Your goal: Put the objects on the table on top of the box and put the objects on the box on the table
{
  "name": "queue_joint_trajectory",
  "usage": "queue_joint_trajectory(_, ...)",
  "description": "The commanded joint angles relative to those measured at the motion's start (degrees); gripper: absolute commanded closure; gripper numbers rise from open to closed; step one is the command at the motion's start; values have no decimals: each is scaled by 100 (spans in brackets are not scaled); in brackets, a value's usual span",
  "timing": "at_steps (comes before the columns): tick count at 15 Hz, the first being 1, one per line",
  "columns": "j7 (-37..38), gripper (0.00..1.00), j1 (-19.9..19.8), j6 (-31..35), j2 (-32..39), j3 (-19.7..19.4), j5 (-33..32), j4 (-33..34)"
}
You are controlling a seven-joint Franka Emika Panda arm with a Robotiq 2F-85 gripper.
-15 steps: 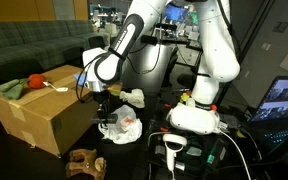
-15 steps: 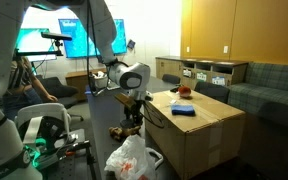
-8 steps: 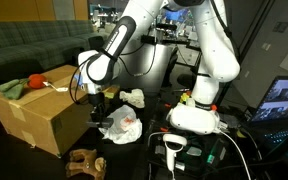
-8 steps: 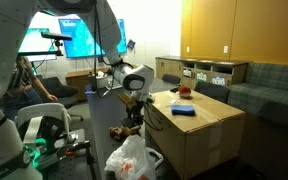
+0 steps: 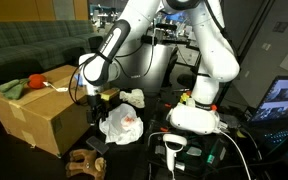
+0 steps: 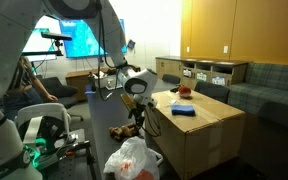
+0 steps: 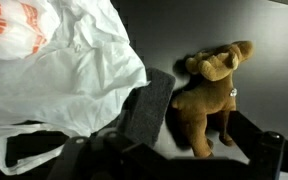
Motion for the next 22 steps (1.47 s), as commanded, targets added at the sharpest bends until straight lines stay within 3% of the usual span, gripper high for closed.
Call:
queue_joint_trajectory(1,129,0,-102,155,-64,27,182,-96)
queue_joint_trajectory(12,1090,0,-257,1774,-864,-155,619,-1845)
queue_joint_trajectory(17,2007,0,58,2349,-1201,-499,457,-2471)
queue_joint_trajectory(22,3442,0,663,2483,-1058,-1134,399,-2652)
